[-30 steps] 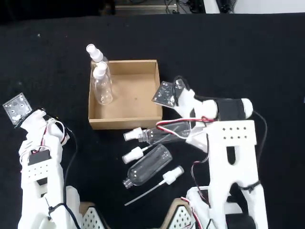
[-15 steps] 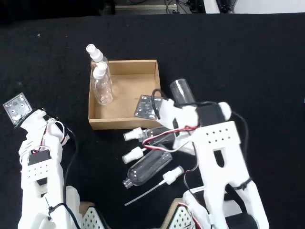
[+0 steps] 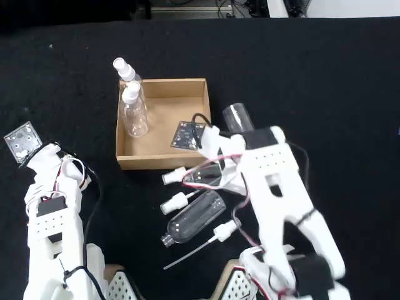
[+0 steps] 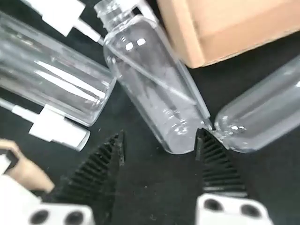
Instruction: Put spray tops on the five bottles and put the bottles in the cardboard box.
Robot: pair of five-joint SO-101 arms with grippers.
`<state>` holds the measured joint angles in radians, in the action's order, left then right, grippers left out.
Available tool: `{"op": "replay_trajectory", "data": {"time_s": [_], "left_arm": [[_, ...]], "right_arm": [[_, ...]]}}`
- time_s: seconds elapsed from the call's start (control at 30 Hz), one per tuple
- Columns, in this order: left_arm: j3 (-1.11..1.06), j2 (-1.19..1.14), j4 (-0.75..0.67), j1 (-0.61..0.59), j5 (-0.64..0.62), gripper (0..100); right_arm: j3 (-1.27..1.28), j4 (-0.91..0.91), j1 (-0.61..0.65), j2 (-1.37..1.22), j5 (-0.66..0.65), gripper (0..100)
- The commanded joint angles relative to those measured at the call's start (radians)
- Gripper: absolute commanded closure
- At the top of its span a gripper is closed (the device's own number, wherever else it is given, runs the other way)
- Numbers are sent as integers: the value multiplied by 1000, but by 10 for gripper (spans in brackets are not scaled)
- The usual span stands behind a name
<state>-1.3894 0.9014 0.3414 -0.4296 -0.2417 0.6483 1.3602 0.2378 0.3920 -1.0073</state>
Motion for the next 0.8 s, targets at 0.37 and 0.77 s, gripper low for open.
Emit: {"op": "replay_trajectory", "data": {"time_s": [0.37, 0.77], "left_arm": [[5, 23, -12, -1, 9, 960], [5, 23, -15, 1, 9, 960]], "right_arm": [[-173, 25, 14, -193, -170, 783], [-174, -5, 12, -275, -170, 782]]}}
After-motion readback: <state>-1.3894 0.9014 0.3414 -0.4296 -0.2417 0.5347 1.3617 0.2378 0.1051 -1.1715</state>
